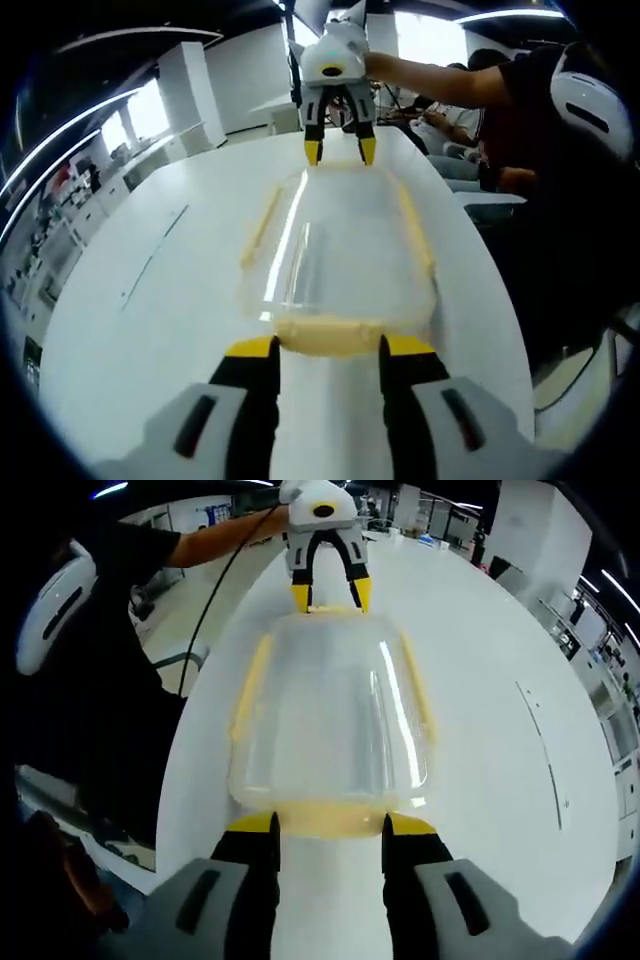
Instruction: Snap each plastic latch of the storage box into its locked position after aligning the lid with the box until every specified latch is closed and the lid sits flush.
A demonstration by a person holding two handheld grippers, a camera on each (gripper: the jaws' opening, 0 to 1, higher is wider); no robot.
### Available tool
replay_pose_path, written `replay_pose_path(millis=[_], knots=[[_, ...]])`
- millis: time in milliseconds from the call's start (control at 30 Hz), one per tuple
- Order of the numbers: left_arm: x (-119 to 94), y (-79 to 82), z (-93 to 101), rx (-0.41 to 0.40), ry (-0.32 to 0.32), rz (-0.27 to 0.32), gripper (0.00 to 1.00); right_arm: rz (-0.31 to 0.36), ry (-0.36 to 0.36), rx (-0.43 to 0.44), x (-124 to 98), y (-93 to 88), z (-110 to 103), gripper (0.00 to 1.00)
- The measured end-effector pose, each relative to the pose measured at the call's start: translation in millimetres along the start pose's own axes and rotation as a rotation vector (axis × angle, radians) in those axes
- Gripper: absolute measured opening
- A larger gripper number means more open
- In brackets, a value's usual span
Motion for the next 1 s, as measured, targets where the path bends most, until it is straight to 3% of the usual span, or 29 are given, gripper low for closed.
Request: replay_pose_path(millis=[500,1000], knots=[[-0.3,-1.4,-4.4,0.009,0.032,0.016,0.37,0.012,-0.002,-0.013,6.2,-3.2,-1.5,0.39],[-0.1,-4.4,3.2,0.001,0.041,0.018,0.37,-0.005,-0.038,-0.111,10.6,-5.3,-3.9,0.39]])
Point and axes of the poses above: the point that each gripper's makers call its tool centre point, and the gripper's own axes: x roughly forward along the fingers, z roughly to its right, y roughly out of its top, the point moved 1 cm from there along -x, roughly backward along the fingers, and after that the axes turned 3 degrees about -y, right-handed, at the moved point
